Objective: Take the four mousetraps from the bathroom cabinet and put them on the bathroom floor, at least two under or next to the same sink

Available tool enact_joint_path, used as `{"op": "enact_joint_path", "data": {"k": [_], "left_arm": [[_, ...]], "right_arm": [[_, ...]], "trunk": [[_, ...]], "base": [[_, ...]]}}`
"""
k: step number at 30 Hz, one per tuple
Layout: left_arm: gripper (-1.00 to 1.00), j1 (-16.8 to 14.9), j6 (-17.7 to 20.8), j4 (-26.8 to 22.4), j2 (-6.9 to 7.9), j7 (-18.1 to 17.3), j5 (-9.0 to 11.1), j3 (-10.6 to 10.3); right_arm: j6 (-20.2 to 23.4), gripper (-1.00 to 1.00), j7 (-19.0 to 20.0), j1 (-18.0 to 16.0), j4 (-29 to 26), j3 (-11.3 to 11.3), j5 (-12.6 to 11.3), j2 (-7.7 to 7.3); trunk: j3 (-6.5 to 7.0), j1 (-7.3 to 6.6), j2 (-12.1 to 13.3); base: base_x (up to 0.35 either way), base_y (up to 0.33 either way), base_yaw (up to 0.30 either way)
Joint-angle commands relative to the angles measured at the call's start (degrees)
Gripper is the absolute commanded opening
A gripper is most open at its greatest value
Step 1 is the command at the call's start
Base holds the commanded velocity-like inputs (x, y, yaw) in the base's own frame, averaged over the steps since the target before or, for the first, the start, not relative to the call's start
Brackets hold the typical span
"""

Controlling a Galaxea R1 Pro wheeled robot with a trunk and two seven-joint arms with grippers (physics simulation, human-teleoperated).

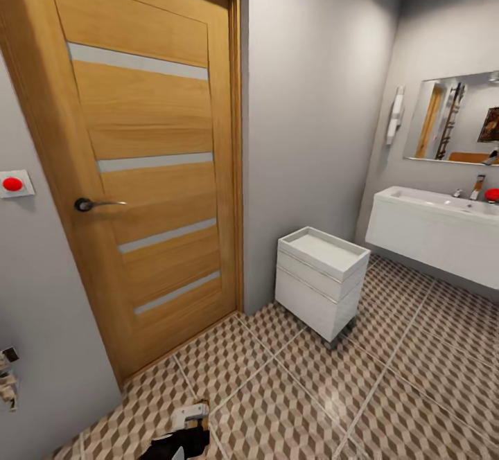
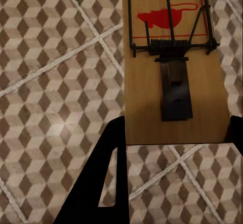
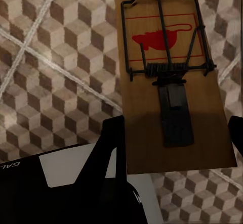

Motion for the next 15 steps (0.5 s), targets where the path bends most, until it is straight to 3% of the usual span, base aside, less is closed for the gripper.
{"op": "enact_joint_path", "data": {"k": [1,15], "left_arm": [[-1.00,0.0,0.4,-0.2,-0.03,0.2,0.5,0.2],[-1.00,0.0,0.8,-0.2,-0.06,0.0,0.4,0.0]], "right_arm": [[0.3,-1.00,0.1,0.0,-0.1,-0.2,-0.2,-0.01],[0.3,-1.00,0.1,0.0,-0.1,-0.2,-0.3,0.00]], "trunk": [[-0.04,0.00,0.0],[0.24,0.00,0.0]], "base": [[0.000,0.000,-0.292],[0.000,0.000,-0.292]]}}
